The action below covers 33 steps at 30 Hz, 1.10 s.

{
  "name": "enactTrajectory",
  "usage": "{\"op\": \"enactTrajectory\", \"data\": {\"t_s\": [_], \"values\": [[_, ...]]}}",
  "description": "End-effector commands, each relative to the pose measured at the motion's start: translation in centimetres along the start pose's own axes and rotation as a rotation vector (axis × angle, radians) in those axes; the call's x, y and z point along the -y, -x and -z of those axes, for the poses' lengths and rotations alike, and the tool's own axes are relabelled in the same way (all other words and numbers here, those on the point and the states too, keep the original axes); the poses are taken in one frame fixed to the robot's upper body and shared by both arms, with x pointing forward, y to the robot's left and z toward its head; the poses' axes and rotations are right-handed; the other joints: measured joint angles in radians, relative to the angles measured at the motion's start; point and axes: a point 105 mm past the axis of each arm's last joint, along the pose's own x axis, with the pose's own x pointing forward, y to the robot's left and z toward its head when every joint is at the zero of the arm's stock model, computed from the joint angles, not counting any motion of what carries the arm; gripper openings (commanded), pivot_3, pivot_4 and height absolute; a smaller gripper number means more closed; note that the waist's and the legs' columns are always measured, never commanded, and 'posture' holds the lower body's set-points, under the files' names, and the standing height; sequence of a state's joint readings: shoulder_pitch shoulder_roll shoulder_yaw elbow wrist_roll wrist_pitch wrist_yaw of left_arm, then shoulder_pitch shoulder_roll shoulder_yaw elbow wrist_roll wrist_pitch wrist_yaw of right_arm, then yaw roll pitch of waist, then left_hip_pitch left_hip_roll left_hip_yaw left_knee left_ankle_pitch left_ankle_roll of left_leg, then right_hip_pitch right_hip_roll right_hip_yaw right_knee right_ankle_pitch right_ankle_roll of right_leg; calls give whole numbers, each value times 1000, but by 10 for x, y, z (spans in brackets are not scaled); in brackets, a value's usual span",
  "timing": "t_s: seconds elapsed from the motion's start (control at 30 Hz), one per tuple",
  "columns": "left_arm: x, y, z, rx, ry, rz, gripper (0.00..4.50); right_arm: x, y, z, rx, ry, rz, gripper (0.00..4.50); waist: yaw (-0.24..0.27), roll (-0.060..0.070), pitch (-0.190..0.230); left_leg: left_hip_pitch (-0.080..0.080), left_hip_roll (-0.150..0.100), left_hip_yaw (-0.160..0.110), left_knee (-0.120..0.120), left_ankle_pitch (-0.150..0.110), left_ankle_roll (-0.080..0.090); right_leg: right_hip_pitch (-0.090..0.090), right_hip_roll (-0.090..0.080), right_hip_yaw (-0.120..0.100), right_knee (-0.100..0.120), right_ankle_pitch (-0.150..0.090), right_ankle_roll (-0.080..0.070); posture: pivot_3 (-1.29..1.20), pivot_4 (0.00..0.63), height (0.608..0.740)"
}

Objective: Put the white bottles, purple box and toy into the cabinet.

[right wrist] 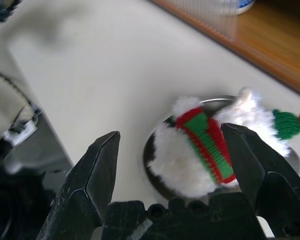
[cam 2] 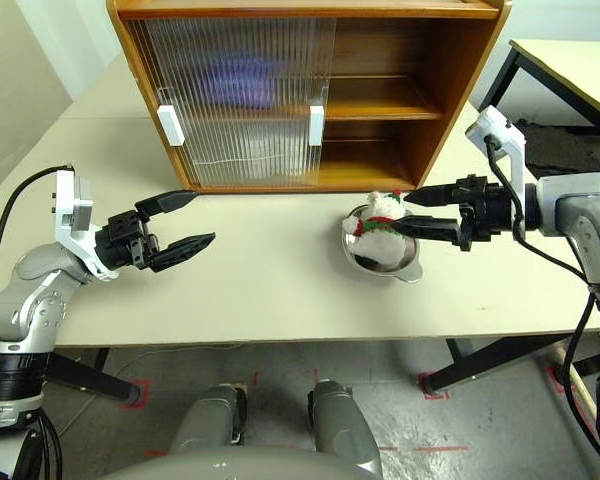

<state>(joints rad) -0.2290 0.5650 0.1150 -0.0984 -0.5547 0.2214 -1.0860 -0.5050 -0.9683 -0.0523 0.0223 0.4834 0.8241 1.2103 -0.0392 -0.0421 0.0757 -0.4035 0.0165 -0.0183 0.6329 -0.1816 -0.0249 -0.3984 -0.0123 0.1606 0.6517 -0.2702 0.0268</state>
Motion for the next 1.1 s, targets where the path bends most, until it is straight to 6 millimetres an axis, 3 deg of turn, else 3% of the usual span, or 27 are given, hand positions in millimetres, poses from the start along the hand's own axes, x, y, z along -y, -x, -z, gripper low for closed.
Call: {"op": "enactTrajectory", "data": {"t_s": [0.03,0.17,0.73,0.97,1.1], "values": [[6,-1,3,-14,11,27,4500,13,-6,6,-3,-50,104,4463,1,-1,-1,0,0,0,0,0,0,0,0,0,0,0,0,107,0,740],[7,-3,2,-8,8,37,4500,23,-10,12,7,-121,171,4463,3,-1,-1,-1,-1,0,0,1,1,0,-1,0,0,0,0,110,0,740],[9,-3,0,-18,-11,79,4500,26,-26,49,-94,-299,259,4463,2,-3,-2,-1,0,2,0,2,3,0,-1,0,0,0,2,105,0,740],[10,-4,0,-15,-14,81,4500,30,-38,49,-58,-341,252,4463,1,-3,-2,-1,0,2,0,2,4,0,-1,0,0,0,2,110,0,740],[10,-5,0,-14,-16,78,4500,28,-44,44,-22,-358,222,3498,2,-3,-2,-1,0,2,0,2,4,1,-1,0,0,0,3,116,0,740]]}}
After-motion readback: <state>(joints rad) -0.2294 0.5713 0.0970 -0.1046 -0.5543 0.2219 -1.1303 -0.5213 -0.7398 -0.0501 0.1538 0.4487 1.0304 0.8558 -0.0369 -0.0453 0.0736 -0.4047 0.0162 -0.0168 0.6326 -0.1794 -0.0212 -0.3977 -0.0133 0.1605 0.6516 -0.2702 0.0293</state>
